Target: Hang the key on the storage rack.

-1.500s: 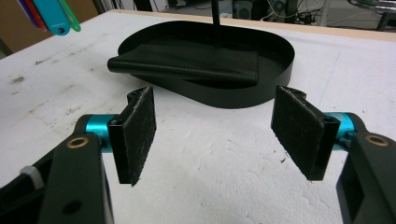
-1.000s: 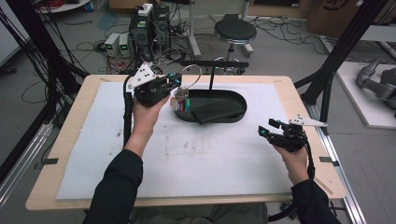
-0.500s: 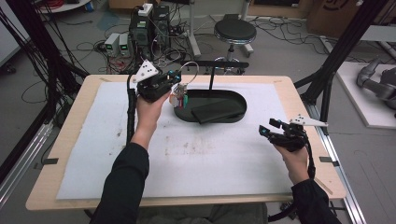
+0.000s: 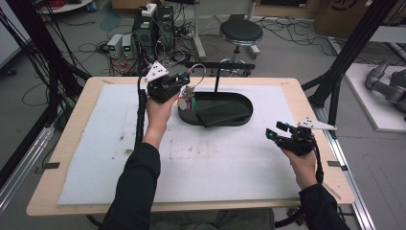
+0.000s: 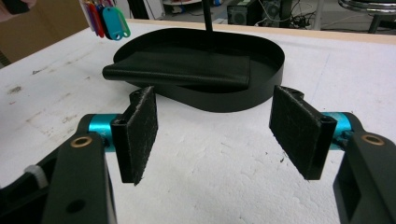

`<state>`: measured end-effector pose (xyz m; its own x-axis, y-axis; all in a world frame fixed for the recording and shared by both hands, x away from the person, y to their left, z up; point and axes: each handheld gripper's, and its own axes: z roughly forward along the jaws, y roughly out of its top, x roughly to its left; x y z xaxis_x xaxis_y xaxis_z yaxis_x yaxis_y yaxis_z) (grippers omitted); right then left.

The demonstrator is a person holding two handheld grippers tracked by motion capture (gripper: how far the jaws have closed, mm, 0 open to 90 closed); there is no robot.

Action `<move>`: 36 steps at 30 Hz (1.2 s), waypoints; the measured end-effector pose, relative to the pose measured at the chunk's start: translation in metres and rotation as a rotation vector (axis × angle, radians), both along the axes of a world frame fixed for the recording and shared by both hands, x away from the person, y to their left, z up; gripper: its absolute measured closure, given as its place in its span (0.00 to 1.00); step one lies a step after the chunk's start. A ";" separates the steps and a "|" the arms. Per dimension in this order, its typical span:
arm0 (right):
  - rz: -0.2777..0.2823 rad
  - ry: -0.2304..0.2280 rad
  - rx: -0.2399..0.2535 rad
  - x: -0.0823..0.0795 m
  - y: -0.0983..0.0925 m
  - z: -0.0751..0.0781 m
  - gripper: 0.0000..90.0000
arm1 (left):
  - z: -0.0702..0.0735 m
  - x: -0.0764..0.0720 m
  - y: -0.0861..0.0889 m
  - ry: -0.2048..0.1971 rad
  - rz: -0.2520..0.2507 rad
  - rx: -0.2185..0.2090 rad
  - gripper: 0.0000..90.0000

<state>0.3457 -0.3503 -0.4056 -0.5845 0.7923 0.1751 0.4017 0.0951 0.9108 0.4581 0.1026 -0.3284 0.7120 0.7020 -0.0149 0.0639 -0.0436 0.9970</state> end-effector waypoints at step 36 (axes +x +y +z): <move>-0.001 0.001 -0.004 0.000 0.000 0.000 0.38 | -0.034 0.020 0.006 0.097 0.059 -0.069 0.96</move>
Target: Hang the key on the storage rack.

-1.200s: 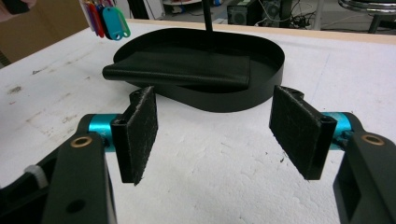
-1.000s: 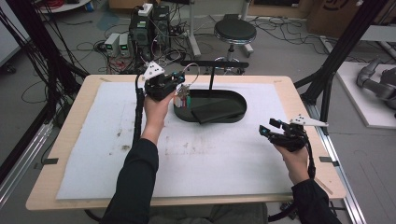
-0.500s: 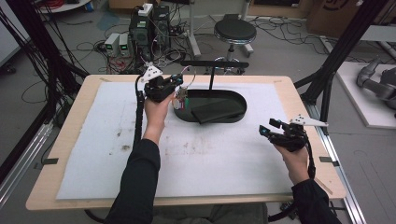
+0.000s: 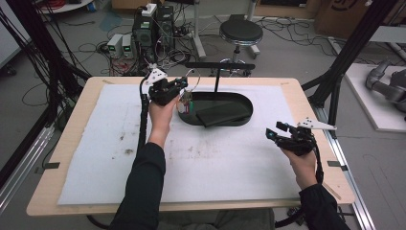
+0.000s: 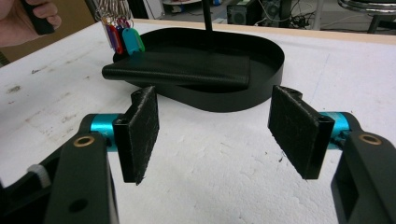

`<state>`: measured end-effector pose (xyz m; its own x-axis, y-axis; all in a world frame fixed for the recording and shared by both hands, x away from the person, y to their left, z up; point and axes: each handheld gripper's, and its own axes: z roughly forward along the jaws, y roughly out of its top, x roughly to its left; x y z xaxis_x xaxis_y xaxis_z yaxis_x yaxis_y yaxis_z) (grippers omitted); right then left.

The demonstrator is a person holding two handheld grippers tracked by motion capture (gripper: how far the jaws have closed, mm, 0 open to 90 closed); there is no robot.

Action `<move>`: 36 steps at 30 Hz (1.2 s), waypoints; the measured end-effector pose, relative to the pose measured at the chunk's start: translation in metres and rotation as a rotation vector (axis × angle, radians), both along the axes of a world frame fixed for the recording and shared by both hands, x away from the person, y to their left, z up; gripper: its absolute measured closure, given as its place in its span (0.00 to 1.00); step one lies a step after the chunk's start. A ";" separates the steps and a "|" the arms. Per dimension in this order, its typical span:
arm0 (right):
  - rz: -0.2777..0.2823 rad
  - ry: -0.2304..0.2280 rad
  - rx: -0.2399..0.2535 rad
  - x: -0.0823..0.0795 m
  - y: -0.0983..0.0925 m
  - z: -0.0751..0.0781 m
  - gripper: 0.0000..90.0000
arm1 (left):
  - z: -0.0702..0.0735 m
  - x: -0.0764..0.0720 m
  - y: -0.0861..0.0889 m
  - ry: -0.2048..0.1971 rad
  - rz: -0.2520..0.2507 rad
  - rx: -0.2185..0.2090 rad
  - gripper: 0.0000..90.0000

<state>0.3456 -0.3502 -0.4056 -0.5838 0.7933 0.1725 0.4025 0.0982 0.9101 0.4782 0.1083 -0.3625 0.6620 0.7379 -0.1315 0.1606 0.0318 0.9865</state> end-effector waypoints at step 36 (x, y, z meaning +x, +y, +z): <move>-0.001 -0.002 0.001 0.000 0.000 0.000 0.38 | 0.029 -0.066 0.018 -0.065 0.085 0.152 0.34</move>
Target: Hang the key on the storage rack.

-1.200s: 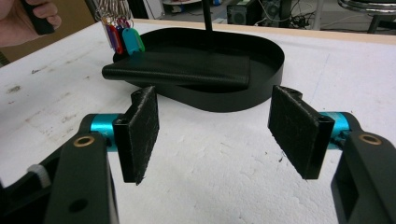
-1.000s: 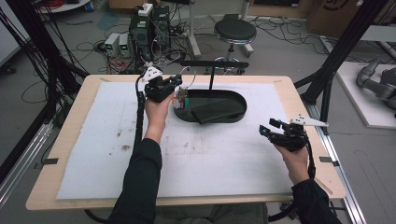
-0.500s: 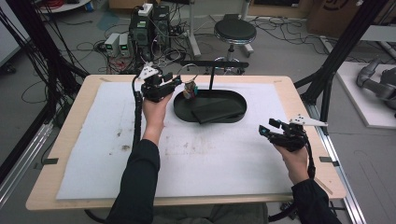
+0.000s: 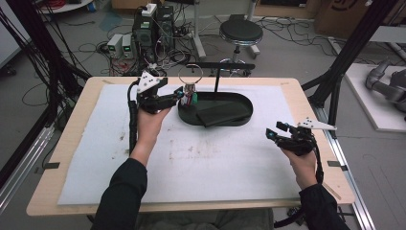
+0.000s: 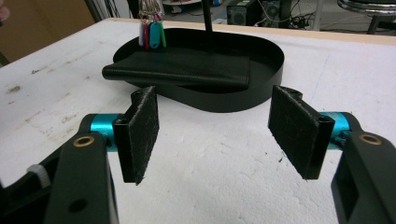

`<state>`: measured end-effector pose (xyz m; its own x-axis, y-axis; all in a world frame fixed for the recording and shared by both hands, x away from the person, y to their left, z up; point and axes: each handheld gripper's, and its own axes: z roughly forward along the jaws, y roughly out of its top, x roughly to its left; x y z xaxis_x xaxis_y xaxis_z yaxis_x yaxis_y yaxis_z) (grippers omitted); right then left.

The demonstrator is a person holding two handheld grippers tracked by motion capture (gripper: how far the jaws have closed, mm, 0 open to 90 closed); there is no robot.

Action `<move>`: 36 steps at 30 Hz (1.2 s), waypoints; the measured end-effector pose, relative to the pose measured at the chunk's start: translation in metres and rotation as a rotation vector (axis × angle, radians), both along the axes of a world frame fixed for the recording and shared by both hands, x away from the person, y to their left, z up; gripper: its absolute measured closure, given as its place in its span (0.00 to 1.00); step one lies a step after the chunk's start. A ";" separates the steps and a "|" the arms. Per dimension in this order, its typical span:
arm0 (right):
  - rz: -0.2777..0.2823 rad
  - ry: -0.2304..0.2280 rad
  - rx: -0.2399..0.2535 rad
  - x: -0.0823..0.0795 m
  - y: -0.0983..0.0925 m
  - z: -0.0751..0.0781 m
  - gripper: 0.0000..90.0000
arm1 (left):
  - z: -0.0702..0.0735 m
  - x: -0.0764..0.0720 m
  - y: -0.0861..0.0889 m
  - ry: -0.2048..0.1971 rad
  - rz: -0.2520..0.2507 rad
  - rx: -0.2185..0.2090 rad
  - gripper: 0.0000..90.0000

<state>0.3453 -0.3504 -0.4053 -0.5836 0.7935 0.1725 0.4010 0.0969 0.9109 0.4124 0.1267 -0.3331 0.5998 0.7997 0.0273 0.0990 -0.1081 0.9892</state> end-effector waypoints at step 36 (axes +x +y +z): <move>-0.015 -0.047 -0.161 0.000 0.000 -0.003 0.31 | -0.084 -0.093 0.070 0.095 0.015 0.106 0.27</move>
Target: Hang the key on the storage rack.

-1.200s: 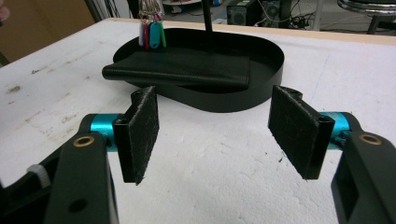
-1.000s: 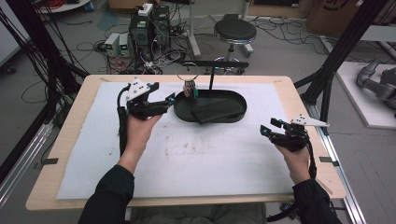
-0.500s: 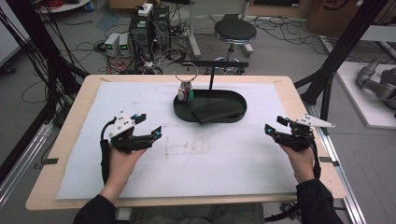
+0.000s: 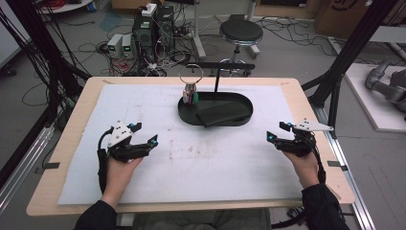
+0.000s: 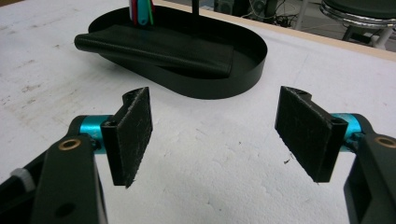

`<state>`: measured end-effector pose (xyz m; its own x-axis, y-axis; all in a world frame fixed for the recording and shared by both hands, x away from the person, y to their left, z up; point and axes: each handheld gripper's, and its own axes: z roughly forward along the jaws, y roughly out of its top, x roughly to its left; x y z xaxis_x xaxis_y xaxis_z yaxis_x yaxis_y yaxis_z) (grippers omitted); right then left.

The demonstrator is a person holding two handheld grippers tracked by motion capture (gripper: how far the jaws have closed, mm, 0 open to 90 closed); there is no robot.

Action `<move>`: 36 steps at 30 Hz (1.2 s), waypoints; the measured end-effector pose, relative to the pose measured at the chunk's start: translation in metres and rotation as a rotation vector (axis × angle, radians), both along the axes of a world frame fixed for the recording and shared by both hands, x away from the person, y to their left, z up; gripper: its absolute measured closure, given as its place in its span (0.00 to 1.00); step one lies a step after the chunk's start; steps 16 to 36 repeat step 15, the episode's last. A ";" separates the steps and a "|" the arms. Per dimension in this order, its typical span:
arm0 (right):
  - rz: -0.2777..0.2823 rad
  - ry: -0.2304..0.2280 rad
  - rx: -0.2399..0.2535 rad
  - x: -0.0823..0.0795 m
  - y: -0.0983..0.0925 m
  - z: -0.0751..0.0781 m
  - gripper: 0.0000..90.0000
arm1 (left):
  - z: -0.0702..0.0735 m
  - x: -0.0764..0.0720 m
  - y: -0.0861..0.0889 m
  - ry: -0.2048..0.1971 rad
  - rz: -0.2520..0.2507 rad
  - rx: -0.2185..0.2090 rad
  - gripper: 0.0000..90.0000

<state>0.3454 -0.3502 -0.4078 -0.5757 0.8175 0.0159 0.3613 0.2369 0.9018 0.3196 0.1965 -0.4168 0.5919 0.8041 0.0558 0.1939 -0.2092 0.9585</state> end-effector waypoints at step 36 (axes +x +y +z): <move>-0.017 0.023 0.017 0.004 -0.004 -0.002 0.30 | -0.007 0.005 0.012 0.033 0.075 0.012 0.27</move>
